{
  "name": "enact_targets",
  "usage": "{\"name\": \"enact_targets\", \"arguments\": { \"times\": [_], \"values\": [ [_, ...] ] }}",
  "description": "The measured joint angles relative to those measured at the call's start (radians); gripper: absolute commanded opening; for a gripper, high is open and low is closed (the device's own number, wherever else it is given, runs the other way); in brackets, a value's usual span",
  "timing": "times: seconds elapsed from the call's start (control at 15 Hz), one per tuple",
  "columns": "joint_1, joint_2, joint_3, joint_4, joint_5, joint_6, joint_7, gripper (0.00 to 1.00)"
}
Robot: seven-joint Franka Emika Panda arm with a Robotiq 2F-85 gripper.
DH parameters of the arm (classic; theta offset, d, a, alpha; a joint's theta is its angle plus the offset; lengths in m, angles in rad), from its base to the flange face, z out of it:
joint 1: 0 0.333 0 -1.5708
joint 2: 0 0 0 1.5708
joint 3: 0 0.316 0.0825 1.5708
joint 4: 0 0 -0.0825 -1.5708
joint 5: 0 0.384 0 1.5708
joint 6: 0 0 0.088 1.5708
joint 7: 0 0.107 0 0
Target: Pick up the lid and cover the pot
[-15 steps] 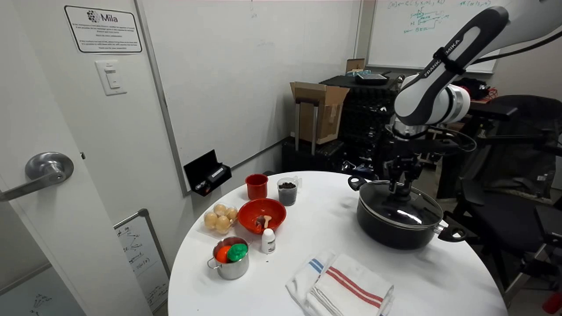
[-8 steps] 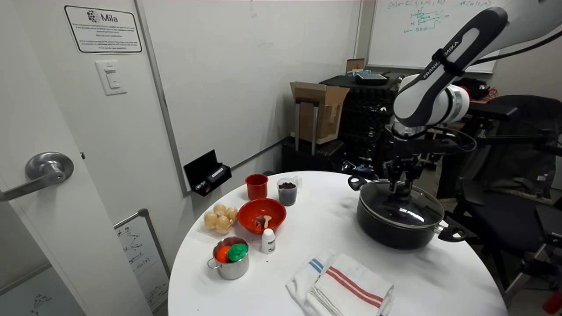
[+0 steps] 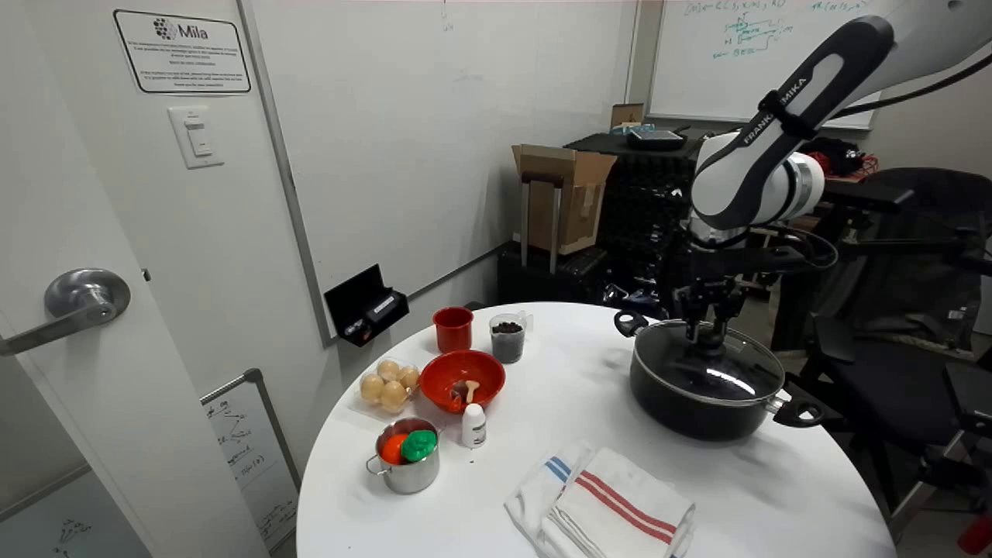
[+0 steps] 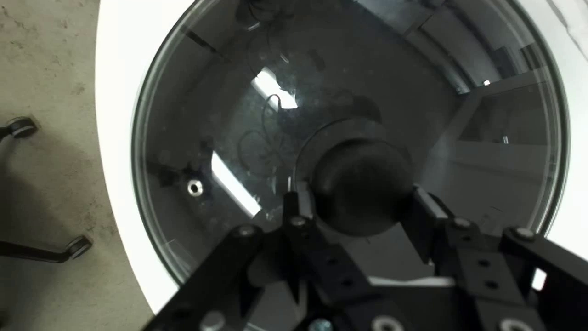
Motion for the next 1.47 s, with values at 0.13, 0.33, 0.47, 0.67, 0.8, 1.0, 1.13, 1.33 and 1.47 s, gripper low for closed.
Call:
{"name": "enact_targets", "arguments": {
  "times": [0.13,0.33,0.47,0.67,0.8,1.0,1.13,1.33,1.47],
  "values": [
    [0.007,0.000,-0.005,0.000,-0.008,0.000,0.008,0.28],
    [0.013,0.000,-0.009,0.000,-0.014,0.000,0.011,0.76],
    [0.014,0.000,-0.009,0.000,-0.018,0.000,0.013,0.85],
    [0.017,-0.002,-0.010,0.003,-0.019,0.000,0.015,1.00],
    [0.018,-0.002,-0.010,0.004,-0.019,0.000,0.015,1.00],
    [0.019,-0.004,-0.010,0.004,-0.019,0.000,0.016,1.00],
    [0.020,-0.006,-0.010,0.004,-0.019,0.000,0.017,1.00],
    [0.021,-0.007,-0.010,0.004,-0.019,0.000,0.019,1.00],
    [0.022,-0.009,-0.010,0.004,-0.019,0.000,0.021,1.00]
  ]
}}
